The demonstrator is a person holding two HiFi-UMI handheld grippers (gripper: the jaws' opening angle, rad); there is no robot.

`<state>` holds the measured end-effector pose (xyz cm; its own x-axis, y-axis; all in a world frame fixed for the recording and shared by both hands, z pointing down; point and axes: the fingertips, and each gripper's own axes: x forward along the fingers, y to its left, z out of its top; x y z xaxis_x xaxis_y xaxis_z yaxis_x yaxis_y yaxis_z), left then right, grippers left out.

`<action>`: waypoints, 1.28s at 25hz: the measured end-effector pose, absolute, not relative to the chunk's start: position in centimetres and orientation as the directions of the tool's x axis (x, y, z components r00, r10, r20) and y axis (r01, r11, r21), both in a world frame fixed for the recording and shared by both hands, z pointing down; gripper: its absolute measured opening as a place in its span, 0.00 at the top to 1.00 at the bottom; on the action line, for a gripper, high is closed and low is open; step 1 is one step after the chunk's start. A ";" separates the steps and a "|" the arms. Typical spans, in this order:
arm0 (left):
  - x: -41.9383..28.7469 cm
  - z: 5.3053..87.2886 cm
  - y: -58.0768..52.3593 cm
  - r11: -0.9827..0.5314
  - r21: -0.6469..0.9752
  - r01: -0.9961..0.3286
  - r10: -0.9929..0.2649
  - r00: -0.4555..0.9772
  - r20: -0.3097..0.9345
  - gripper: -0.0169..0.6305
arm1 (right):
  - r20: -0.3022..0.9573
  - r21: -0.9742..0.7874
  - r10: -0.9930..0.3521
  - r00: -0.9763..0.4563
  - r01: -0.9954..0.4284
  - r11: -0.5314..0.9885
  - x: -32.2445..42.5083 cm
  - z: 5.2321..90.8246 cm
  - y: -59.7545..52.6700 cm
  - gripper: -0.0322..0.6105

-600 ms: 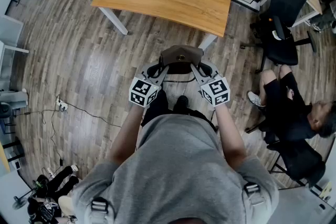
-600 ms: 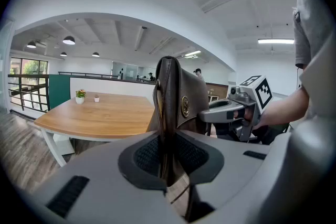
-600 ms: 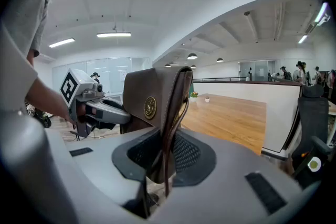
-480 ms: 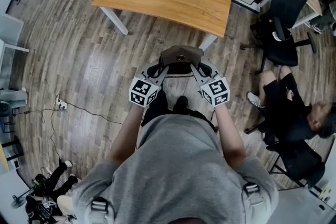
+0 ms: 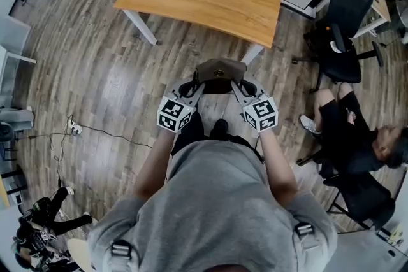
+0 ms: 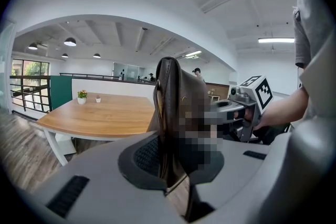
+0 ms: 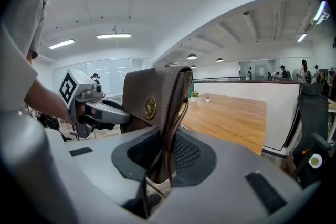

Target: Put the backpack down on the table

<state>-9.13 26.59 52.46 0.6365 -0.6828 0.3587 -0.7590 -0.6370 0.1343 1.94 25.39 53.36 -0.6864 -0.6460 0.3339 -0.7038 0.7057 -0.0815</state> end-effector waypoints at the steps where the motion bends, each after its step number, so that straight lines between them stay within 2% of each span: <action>1: -9.1 52.4 26.6 -0.638 0.133 -0.758 -0.682 0.637 0.360 0.86 | 0.334 -0.086 -0.647 -0.685 -0.706 0.703 2.0 53.4 25.5 0.84; 32: -4.2 52.5 24.3 -0.677 0.115 -0.727 -0.656 0.667 0.354 0.87 | 0.319 -0.085 -0.691 -0.649 -0.745 0.661 7.0 53.1 24.5 0.84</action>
